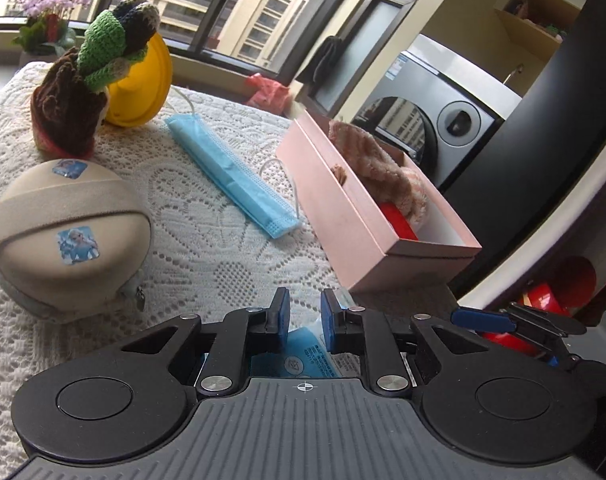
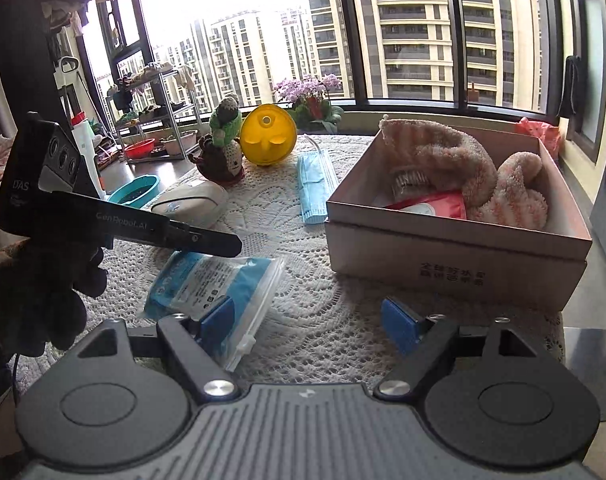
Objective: Organize soft objects
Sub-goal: 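Grasp the blue wipes pack with the right tool while the left tool grasps the beige pouch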
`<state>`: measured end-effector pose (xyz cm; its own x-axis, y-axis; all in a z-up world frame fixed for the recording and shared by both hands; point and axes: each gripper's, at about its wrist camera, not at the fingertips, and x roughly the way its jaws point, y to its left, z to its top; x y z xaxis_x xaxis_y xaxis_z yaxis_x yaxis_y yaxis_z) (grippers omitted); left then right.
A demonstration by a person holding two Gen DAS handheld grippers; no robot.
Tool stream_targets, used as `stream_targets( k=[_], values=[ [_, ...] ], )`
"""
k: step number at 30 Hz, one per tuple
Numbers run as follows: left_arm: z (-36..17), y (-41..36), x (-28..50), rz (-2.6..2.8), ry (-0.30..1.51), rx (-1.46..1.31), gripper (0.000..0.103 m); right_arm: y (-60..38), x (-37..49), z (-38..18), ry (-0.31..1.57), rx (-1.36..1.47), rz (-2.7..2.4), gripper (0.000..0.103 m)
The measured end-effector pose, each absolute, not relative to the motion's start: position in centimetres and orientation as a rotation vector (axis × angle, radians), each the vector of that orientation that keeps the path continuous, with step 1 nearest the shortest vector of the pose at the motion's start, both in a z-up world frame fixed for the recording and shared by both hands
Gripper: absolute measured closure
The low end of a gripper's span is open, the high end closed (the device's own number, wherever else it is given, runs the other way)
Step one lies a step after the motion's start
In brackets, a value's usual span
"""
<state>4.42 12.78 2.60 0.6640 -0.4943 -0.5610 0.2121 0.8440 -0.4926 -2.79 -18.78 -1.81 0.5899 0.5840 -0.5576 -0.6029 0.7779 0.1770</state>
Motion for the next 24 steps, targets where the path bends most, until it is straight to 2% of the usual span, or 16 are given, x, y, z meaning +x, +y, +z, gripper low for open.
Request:
stream_targets(
  k=[6, 12, 18, 24],
  values=[
    [4.7, 14.3, 1.0, -0.351, 0.675, -0.352, 0.084, -12.8, -5.7, -2.1, 0.537, -0.275, 0.829, 0.021],
    [6.1, 21.1, 2.2, -0.047, 0.517, -0.404, 0.084, -12.3, -6.6, -2.1, 0.543, -0.347, 0.87, 0.021],
    [2.5, 26.9, 5.7, 0.012, 0.575, -0.559, 0.084, -15.1, -5.5, -2.2, 0.522, -0.394, 0.719, 0.021],
    [2.1, 26.3, 4.7, -0.071, 0.575, -0.587, 0.082, -16.3, -5.3, -1.0, 0.601, -0.274, 0.89, 0.021]
  ],
)
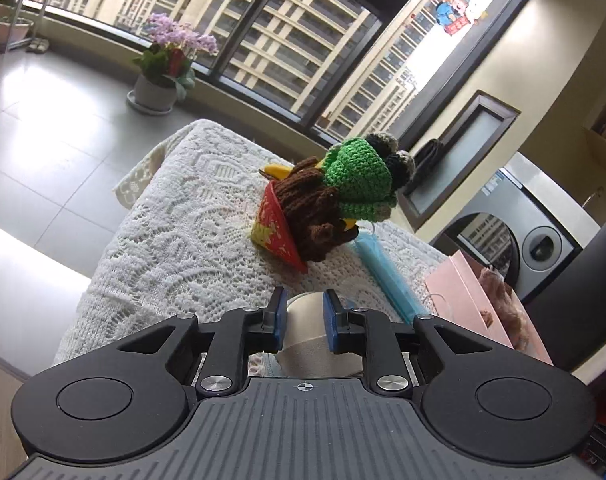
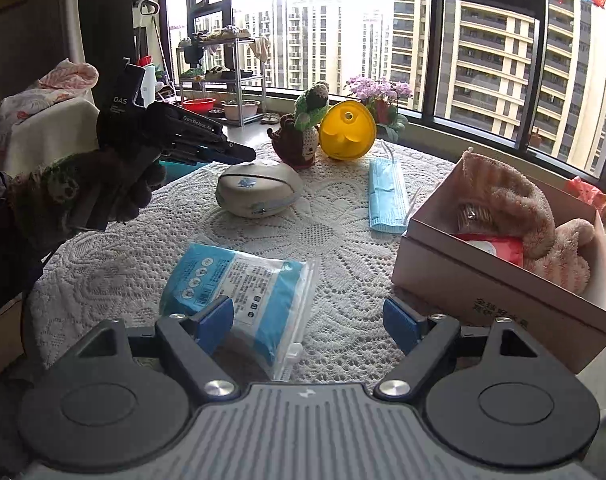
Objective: Organize soft objects
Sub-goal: 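Grasp the blue wipes pack with the right tool while the left tool grasps the beige pouch, then carry the wipes pack toward the box while the left tool holds the beige pouch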
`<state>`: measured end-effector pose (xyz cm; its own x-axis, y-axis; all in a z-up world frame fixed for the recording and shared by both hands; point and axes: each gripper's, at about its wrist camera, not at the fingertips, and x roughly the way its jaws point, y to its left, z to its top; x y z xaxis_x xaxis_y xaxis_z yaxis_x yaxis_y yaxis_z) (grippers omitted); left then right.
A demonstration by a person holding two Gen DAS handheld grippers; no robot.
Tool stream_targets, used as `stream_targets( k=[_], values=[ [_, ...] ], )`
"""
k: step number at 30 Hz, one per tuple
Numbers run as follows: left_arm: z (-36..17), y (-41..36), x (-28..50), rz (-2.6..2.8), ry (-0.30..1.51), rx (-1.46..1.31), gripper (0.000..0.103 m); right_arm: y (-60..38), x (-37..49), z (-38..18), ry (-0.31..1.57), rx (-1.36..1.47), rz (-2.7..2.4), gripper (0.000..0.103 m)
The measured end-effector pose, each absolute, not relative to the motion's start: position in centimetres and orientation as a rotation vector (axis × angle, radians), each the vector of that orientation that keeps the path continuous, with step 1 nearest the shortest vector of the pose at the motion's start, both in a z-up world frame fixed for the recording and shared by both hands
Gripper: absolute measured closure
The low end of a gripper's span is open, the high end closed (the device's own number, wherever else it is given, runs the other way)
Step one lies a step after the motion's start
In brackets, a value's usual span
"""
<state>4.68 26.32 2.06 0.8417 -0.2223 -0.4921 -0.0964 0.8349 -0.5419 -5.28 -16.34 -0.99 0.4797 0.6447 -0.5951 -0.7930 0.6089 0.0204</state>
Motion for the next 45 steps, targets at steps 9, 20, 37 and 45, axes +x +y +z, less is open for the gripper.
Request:
stream_targets(
  k=[9, 20, 37, 45],
  values=[
    [2.7, 19.9, 0.5, -0.276, 0.669, -0.423, 0.081, -14.2, -5.2, -3.1, 0.54, -0.559, 0.6, 0.021],
    [3.7, 16.7, -2.4, -0.35, 0.651, -0.412, 0.081, -16.2, -2.8, -1.3, 0.755, 0.012, 0.648, 0.019],
    [2.6, 21.2, 0.7, -0.091, 0.598, -0.538, 0.081, -14.9, -2.3, -3.1, 0.781, 0.01, 0.658, 0.049],
    [0.9, 22.1, 2.3, -0.166, 0.639, -0.663, 0.078, -20.6, -2.6, -4.6, 0.68, -0.007, 0.48, 0.048]
  ],
)
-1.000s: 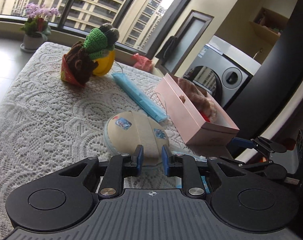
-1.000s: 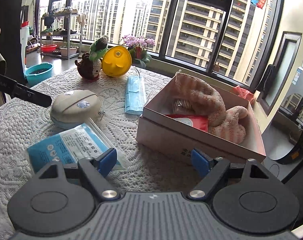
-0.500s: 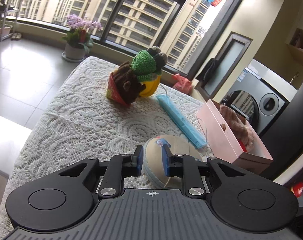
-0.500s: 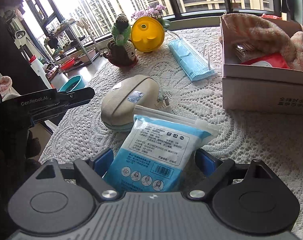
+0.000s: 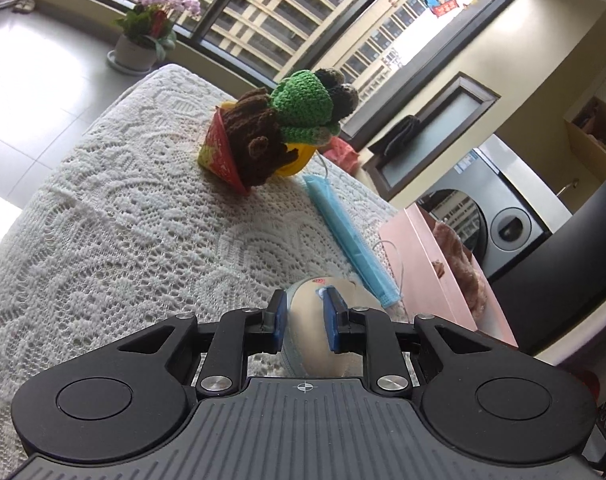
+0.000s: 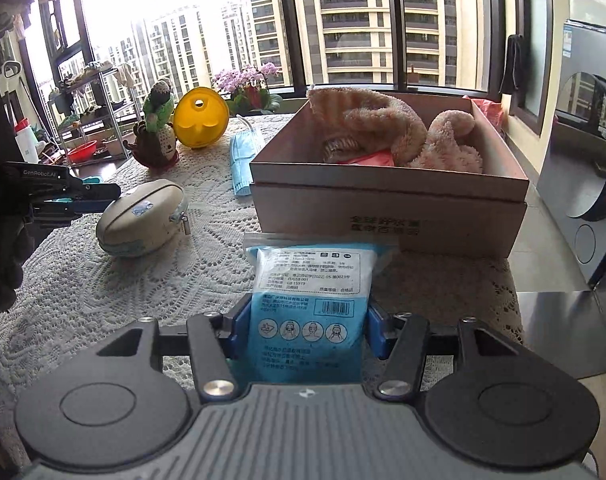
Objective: Organize soft objects
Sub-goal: 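Carry the wipes pack toward the box while the left tool holds the beige pouch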
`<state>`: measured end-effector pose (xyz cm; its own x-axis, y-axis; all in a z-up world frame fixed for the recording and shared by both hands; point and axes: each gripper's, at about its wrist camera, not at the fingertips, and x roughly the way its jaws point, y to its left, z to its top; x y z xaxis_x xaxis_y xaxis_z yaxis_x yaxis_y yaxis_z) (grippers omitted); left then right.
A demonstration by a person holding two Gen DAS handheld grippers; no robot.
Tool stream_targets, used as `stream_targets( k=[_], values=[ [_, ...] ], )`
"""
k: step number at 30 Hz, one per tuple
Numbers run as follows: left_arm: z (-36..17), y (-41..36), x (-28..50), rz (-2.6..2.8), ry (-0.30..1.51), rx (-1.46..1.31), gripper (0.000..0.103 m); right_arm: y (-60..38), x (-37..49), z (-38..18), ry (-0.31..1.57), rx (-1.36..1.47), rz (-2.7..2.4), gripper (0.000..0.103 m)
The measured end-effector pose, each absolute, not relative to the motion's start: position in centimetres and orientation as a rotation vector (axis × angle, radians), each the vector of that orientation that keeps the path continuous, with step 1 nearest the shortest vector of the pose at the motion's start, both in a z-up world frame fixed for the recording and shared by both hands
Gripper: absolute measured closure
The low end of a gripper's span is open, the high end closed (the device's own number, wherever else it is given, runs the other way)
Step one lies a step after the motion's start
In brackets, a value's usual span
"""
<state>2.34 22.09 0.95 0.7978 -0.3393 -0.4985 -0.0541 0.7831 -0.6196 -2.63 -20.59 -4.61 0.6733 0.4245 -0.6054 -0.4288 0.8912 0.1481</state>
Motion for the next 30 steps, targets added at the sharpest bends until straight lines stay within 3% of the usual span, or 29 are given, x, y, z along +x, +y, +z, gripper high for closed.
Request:
stream_targets(
  k=[14, 28, 29, 30],
  values=[
    [2.0, 15.1, 4.5, -0.363, 0.747, -0.472, 0.076, -20.3, -2.1, -5.3, 0.617, 0.15, 0.53, 0.048],
    [0.6, 17.9, 3.4, -0.324, 0.754, -0.648, 0.077, -18.2, -0.3, -6.1, 0.606, 0.125, 0.548, 0.047],
    [0.6, 17.9, 3.6, -0.337, 0.749, -0.66, 0.075, -18.2, -0.3, -6.1, 0.606, 0.121, 0.551, 0.047],
    [0.7, 17.7, 3.8, -0.371, 0.742, -0.682, 0.066, -18.0, -0.4, -6.1, 0.607, 0.113, 0.552, 0.047]
  ],
)
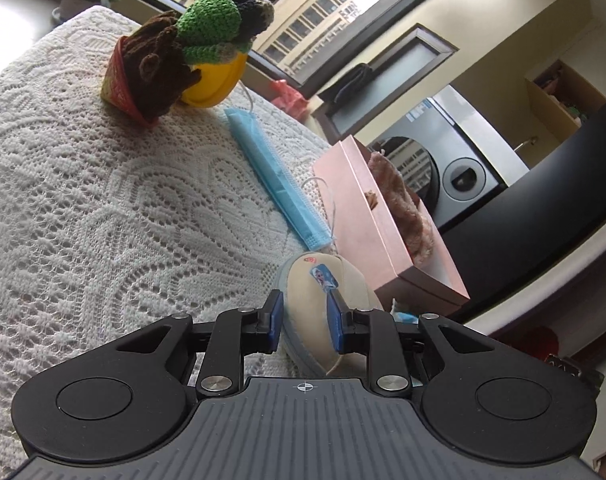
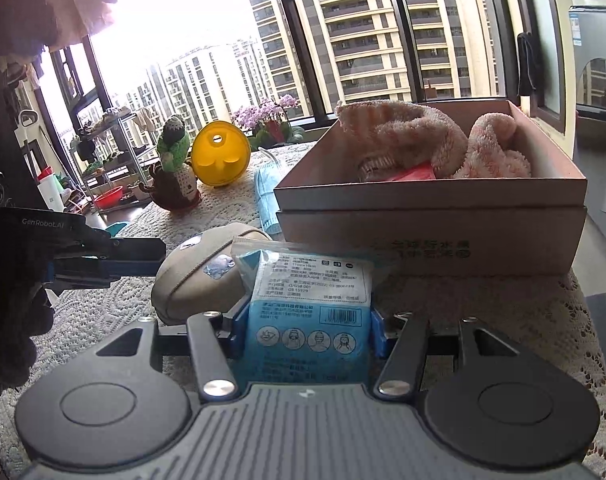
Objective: Organize soft objects
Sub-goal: 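Carry the wipes pack toward the box while the left tool holds the beige pouch, then carry the beige pouch over the pink box with the left tool while the right tool holds the wipes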
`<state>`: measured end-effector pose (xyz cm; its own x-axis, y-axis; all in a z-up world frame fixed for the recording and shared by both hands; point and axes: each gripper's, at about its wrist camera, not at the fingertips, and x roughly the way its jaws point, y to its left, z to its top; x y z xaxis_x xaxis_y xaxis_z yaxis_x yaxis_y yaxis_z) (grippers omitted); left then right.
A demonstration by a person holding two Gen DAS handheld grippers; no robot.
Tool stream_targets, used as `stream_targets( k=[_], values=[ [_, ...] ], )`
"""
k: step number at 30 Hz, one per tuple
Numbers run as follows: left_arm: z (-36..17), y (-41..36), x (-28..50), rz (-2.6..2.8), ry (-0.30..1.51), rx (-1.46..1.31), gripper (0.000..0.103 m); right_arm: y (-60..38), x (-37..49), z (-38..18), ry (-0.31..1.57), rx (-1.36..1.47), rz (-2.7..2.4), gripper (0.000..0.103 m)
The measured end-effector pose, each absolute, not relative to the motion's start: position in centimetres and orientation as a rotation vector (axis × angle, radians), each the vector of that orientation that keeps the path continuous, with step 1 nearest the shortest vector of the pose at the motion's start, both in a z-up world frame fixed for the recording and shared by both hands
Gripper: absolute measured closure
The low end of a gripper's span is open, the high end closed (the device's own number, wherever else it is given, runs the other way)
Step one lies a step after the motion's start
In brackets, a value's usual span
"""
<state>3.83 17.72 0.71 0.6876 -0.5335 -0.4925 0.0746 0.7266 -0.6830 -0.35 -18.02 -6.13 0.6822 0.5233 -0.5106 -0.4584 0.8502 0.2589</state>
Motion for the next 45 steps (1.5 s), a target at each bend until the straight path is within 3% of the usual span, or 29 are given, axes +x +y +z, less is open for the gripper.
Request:
stream_targets(
  k=[1, 8, 15, 26, 33, 37, 45],
  values=[
    [0.9, 17.4, 4.0, -0.396, 0.736, -0.688, 0.058, -17.9, -0.3, -6.2, 0.61, 0.107, 0.554, 0.047],
    [3.5, 14.0, 3.8, -0.418, 0.718, -0.521, 0.044, -17.5, -0.5, -6.2, 0.612, 0.089, 0.558, 0.046],
    [4.8, 13.3, 3.4, -0.607, 0.66, -0.655, 0.046, -17.2, -0.5, -6.2, 0.615, 0.066, 0.572, 0.046],
    [5.1, 12.9, 3.5, -0.151, 0.643, -0.382, 0.047, -17.6, -0.6, -6.3, 0.614, 0.079, 0.574, 0.046],
    [0.6, 15.2, 5.1, -0.275, 0.746, -0.637, 0.045, -17.5, -0.2, -6.4, 0.633, 0.082, 0.557, 0.045],
    [-0.9, 15.6, 4.8, -0.316, 0.701, -0.73, 0.046, -17.2, -0.3, -6.3, 0.633, 0.072, 0.551, 0.044],
    [1.5, 13.9, 3.8, -0.345, 0.694, -0.658, 0.044, -17.2, -0.4, -6.3, 0.631, 0.077, 0.537, 0.043]
  ],
)
